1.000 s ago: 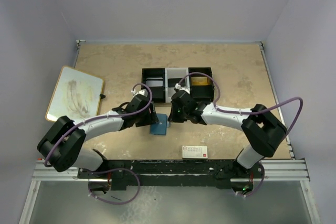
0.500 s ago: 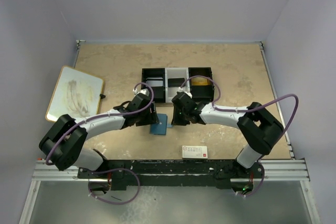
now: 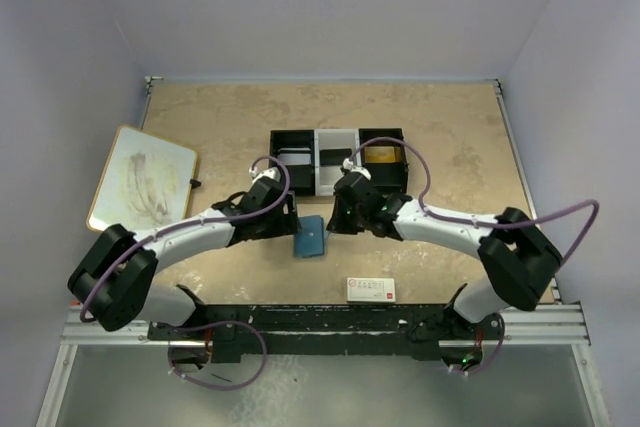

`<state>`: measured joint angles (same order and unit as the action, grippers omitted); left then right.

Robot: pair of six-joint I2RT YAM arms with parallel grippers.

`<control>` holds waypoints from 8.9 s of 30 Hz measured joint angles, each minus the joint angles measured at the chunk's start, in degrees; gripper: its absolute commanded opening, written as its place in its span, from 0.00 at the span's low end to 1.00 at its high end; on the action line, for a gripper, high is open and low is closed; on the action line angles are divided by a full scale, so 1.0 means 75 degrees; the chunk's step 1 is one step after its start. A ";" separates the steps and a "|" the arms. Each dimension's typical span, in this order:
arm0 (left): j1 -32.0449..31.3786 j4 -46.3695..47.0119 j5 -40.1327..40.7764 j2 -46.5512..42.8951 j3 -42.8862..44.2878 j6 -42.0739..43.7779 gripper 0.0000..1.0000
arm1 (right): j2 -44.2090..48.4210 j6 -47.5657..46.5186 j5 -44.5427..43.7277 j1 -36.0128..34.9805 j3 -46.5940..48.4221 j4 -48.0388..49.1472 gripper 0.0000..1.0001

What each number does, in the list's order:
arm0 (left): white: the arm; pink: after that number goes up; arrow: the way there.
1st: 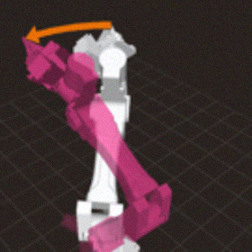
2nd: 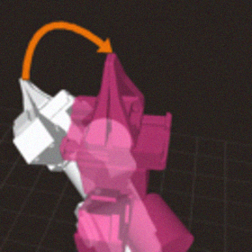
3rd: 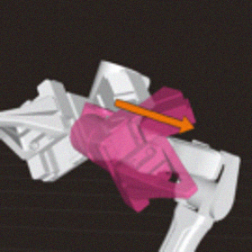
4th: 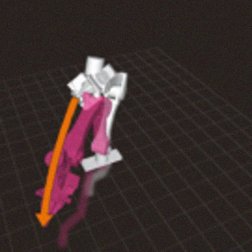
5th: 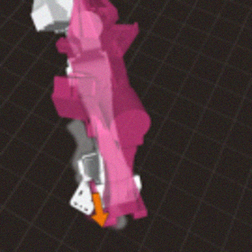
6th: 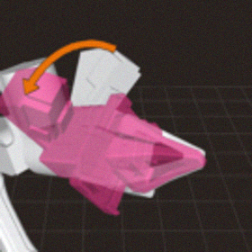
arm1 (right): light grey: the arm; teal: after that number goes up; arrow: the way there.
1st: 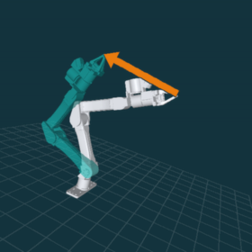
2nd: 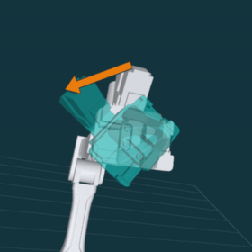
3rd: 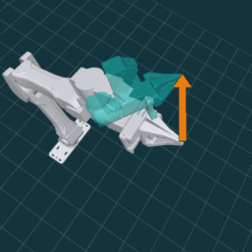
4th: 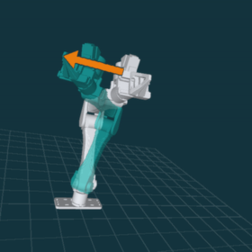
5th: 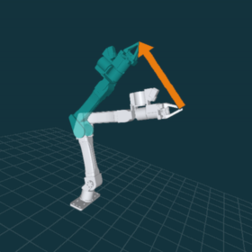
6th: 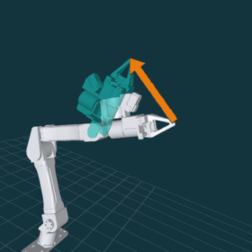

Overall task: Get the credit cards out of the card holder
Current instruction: Open the card holder at the center of the board, then remove the credit card from the card holder.

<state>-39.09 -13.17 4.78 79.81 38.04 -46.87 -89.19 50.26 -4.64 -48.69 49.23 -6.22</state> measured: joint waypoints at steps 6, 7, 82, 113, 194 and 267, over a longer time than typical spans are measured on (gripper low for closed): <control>0.0003 -0.0280 0.0918 -0.1125 0.0000 -0.0131 0.84 | 0.1201 -0.0490 0.0434 0.0009 -0.0055 0.0466 0.00; 0.0000 -0.0323 0.1163 -0.1364 0.0000 -0.0189 0.84 | 0.1317 -0.0577 0.0583 0.0009 -0.0055 0.0615 0.00; -0.1157 0.1306 -0.1536 0.2617 0.2040 0.0166 0.25 | 0.1204 -0.0329 0.3392 0.2751 -0.2728 0.3075 0.15; -0.1157 -0.0134 0.0210 0.1285 0.1198 0.0600 0.25 | 0.0641 -0.0414 0.3748 0.2282 -0.2943 0.4071 0.22; -0.1110 0.0315 0.0160 0.1241 0.0982 0.0539 0.11 | -0.0519 -0.0090 0.3756 0.2049 -0.2104 0.4086 0.29; -0.1186 0.0822 -0.0003 0.1673 0.1163 0.0399 0.00 | 0.0181 -0.1093 0.4709 0.3153 -0.2946 0.3803 0.00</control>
<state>-47.99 -7.01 4.75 92.36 46.76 -43.88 -87.83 42.06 30.68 -25.04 27.14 22.31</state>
